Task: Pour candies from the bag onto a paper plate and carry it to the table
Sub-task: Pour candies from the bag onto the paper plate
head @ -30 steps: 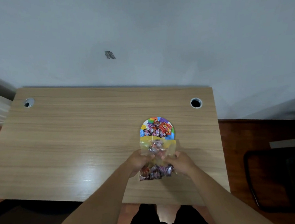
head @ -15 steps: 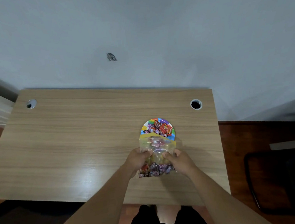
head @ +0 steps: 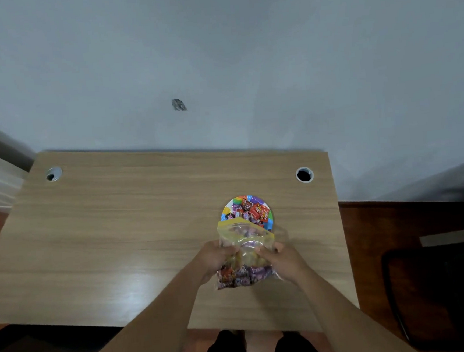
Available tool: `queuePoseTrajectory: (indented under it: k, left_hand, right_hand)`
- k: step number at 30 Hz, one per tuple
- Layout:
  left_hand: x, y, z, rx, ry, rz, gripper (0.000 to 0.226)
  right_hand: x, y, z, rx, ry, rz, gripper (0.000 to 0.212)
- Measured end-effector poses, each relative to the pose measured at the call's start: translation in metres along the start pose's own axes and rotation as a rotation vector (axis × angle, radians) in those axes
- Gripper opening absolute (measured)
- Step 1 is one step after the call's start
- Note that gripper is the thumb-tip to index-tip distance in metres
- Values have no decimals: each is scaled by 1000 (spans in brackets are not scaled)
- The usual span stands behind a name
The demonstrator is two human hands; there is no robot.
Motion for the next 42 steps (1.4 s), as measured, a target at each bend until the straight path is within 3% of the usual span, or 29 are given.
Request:
queuePoseTrajectory:
  k: [5,9,12,15,20,23,29,33,38,40,42]
  left_hand:
    - [8,0,-3,46,55,-24,25]
    - [10,-1,-5,35,36,-36,31]
    - [10,-1,-8,15,11,-32,32]
    - [13,-5,-11,0,6,-3,35]
    - [29,-19,-20,-9,17,46,81]
    - [49,-27,-31,9,111,-44,72]
    - [86,-51,-48,87,309,-152,49]
    - [115,-67,-61,120,436,-206,33]
    - [144,-86,-76,108,570,-142,28]
    - [152,-90,-84,74,601,-72,26]
    - [159,-94,-92,45,620,4,25]
  right_hand:
    - [8,5,5,32,15,79,66]
    - [8,5,5,50,23,41,48]
    - [9,5,3,43,42,74,64]
    - [3,6,-4,33,46,126,67]
    - [-19,-4,-12,63,47,173,63]
    - [-31,-12,-11,107,15,190,48]
    - [-65,-30,-11,167,-135,192,43]
    - [-92,-37,-20,119,-214,147,60]
    - [-135,-47,-36,75,-286,200,30]
    - [-155,-50,-40,105,-315,212,57]
    - [-177,-53,-41,195,-426,39,85]
Point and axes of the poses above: each hand's wrist, its own z-axis towards the middle knuckle, its own y-axis out of the palm, x = y × z, the point moved 4 cm from there along z, towards the middle knuckle, and after that the axes turned 5 degrees about x, right-handed, at the moved point
